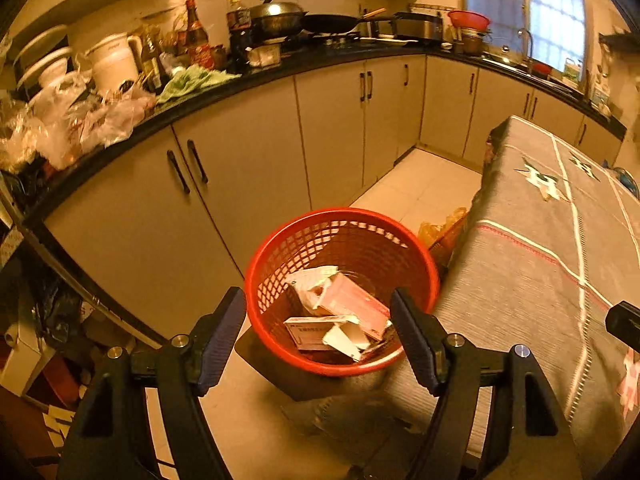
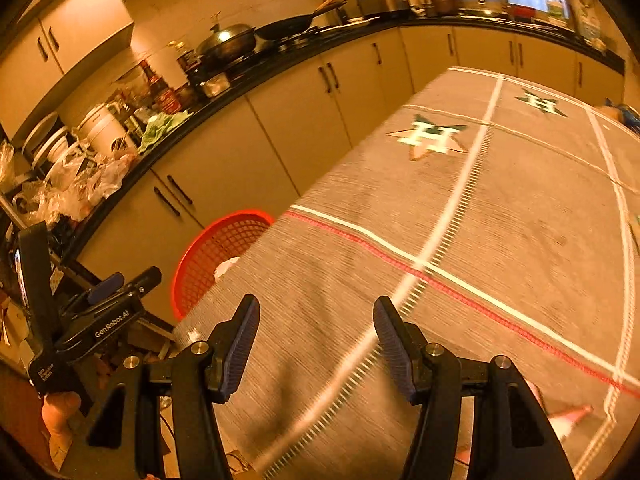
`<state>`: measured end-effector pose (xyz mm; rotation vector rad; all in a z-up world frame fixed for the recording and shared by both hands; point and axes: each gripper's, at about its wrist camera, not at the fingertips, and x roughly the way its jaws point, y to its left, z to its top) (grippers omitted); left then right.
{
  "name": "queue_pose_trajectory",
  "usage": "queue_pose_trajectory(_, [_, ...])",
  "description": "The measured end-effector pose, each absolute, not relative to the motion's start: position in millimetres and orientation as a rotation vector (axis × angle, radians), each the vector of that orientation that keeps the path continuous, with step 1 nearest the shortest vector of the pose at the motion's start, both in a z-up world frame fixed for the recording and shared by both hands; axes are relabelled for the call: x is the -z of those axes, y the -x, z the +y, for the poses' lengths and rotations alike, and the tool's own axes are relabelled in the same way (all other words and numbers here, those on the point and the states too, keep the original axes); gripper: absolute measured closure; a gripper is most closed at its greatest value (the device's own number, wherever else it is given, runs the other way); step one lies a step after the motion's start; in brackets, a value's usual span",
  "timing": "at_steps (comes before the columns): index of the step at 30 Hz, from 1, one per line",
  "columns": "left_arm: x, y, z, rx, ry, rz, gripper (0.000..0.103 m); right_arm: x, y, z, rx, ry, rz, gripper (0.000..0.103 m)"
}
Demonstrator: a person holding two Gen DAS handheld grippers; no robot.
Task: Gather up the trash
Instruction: 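Move both open tools back over the table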
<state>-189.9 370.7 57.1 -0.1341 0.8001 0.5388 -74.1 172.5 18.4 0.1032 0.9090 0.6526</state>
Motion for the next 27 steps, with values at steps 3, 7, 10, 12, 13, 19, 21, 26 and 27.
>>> queue_pose_trajectory(3, [-64,191,355,-0.528,0.108,0.791,0.028,-20,81,152,-0.632,-0.122,0.895,0.039])
queue_pose_trajectory(7, [-72,192,335,-0.509,0.074,0.787,0.028,-23,90,128,-0.604,-0.145,0.876,0.039])
queue_pose_trajectory(10, [-75,192,321,-0.501,0.051,0.786,0.027,-24,94,110,-0.588,-0.168,0.868,0.038])
queue_pose_trajectory(12, [-75,192,314,-0.494,0.035,0.788,0.027,-24,97,101,-0.579,-0.179,0.863,0.038])
queue_pose_trajectory(13, [-76,192,310,-0.492,0.025,0.79,0.027,-25,99,95,-0.573,-0.185,0.86,0.038])
queue_pose_trajectory(19, [-78,190,288,-0.483,-0.02,0.796,0.027,-24,104,69,-0.545,-0.221,0.849,0.037])
queue_pose_trajectory(21, [-78,189,284,-0.479,-0.03,0.797,0.027,-22,105,59,-0.536,-0.237,0.847,0.037])
queue_pose_trajectory(26, [-81,183,268,-0.439,-0.04,0.809,0.027,-18,107,36,-0.514,-0.27,0.846,0.037])
queue_pose_trajectory(27, [-82,182,265,-0.423,-0.033,0.811,0.027,-18,107,31,-0.508,-0.274,0.845,0.037])
